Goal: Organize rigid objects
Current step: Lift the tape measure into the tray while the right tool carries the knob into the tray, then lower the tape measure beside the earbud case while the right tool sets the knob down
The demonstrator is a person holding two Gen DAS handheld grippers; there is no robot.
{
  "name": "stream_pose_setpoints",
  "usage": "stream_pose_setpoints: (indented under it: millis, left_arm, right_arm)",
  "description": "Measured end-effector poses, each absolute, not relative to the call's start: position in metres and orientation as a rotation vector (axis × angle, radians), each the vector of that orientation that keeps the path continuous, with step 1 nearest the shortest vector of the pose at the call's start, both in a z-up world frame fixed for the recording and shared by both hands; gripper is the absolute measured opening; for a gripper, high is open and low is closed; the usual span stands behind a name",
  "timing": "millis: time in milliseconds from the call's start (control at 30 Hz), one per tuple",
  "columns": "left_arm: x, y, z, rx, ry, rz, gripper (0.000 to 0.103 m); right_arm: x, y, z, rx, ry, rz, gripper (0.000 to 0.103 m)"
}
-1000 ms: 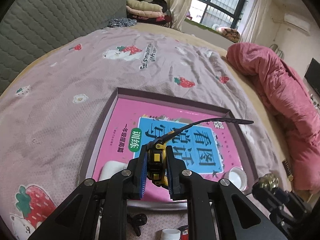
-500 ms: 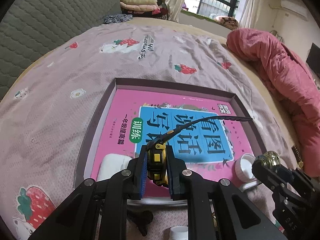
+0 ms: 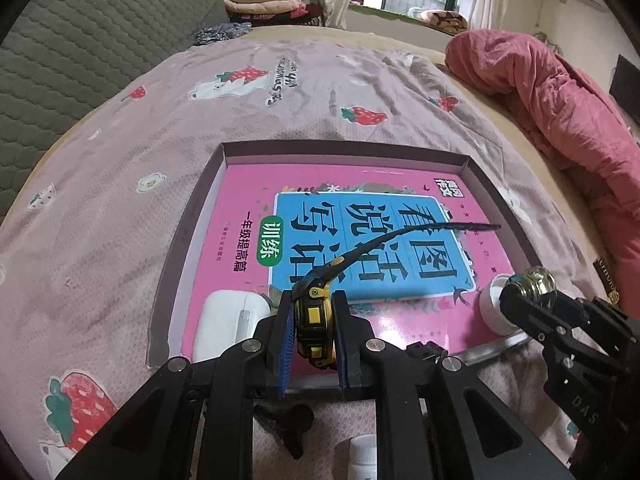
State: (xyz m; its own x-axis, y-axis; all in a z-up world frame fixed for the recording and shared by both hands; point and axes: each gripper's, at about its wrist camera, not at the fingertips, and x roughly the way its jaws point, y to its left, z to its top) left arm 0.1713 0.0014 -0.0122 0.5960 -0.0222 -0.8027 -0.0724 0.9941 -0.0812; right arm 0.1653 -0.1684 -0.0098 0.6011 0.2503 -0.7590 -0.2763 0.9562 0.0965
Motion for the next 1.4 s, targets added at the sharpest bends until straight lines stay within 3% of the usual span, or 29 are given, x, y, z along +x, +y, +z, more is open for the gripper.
stream_pose_setpoints:
  millis: [1400]
  left_arm:
    - [0.164,0.014,-0.023,-0.131,0.995,0.015,0.023]
  right_arm:
    - [0.167,-0.178,-0.02,-0.057,0.922,0.21,0.032]
